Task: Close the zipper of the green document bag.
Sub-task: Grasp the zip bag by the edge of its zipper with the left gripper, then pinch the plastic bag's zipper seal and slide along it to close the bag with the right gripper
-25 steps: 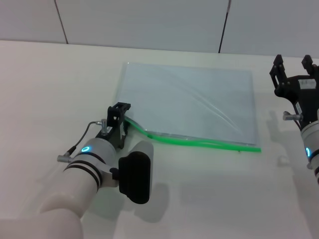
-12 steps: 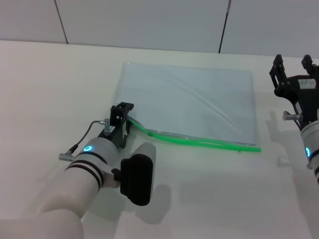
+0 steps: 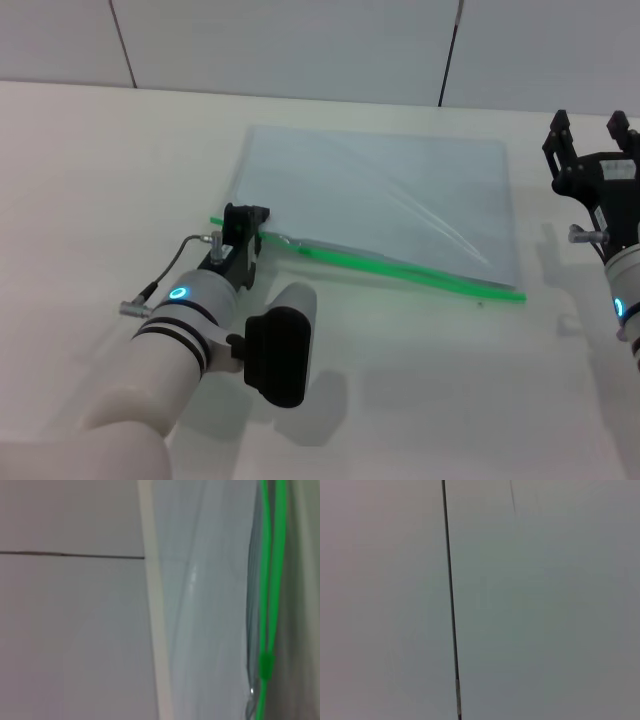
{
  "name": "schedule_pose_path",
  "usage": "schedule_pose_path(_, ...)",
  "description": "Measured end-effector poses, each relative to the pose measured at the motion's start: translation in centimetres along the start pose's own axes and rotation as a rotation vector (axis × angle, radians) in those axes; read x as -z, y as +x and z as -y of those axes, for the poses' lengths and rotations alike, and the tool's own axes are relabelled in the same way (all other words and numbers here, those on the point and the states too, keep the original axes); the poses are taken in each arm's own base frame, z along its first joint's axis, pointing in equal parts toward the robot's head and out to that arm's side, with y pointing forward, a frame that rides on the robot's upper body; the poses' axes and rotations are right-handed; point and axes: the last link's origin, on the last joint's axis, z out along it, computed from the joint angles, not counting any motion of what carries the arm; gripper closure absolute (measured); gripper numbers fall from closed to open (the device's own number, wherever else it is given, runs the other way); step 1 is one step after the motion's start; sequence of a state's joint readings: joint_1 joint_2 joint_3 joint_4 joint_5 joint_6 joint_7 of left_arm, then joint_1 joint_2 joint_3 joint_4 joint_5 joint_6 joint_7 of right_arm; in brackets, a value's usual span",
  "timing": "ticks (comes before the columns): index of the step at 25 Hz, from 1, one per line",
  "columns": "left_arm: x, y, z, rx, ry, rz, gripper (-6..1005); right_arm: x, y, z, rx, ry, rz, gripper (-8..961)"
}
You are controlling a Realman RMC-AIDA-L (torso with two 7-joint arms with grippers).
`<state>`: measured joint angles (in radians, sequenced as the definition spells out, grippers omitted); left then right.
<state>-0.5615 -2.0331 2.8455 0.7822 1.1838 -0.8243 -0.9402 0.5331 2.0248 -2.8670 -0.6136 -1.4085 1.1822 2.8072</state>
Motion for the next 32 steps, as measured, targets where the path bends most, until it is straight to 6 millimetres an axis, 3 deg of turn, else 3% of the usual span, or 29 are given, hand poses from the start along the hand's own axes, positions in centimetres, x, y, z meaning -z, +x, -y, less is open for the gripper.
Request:
schedule_pose_path(2,0.0,0.0,0.2,0.004,0.014,0.008,898,0.1,0.0,-0.1,0.002,-0.004,-0.001,303)
schedule_pose_path(7,0.0,0.1,0.6,0.054,0.037,0.008,943,0.1,0.1,-0.1,0.004,-0.009,-0.003,303)
schedule_pose_path(12,0.0,0.3,1.5,0.118,0.086,-0.014,944,0.2,0.2,-0.5,0.009,-0.032,-0.007,303)
schedule_pose_path(32,0.6,0.3,3.6,0.206,0.234,-0.050,937,2.9,1.6,-7.0,0.202,-0.504,-0.063,304)
